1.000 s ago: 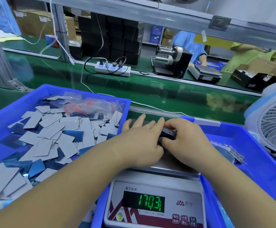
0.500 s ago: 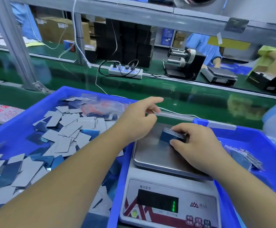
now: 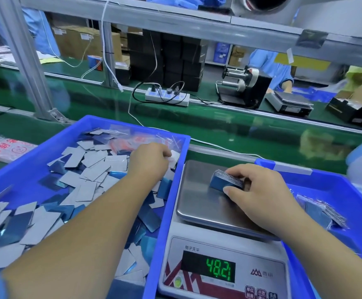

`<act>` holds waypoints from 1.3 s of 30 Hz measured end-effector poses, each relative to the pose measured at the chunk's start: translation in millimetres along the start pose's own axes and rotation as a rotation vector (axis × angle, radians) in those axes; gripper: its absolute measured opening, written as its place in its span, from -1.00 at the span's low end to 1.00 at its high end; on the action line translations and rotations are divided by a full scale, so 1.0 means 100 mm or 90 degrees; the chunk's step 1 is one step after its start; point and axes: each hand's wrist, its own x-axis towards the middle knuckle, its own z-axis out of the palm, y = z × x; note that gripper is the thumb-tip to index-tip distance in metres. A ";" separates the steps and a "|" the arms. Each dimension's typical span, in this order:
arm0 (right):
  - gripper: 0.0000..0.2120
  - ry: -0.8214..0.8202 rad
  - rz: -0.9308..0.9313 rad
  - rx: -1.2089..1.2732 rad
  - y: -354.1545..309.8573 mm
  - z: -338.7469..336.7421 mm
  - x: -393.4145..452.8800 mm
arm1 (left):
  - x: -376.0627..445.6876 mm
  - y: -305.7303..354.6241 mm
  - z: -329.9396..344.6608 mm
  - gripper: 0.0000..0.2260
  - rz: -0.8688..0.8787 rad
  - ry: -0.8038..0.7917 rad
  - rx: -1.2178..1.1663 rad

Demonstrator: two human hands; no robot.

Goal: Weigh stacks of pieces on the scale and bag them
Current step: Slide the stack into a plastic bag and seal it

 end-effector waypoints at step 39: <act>-0.83 0.131 0.040 0.705 -0.11 -0.15 0.00 | -0.56 0.76 -0.40 -0.85 0.248 -0.295 -0.573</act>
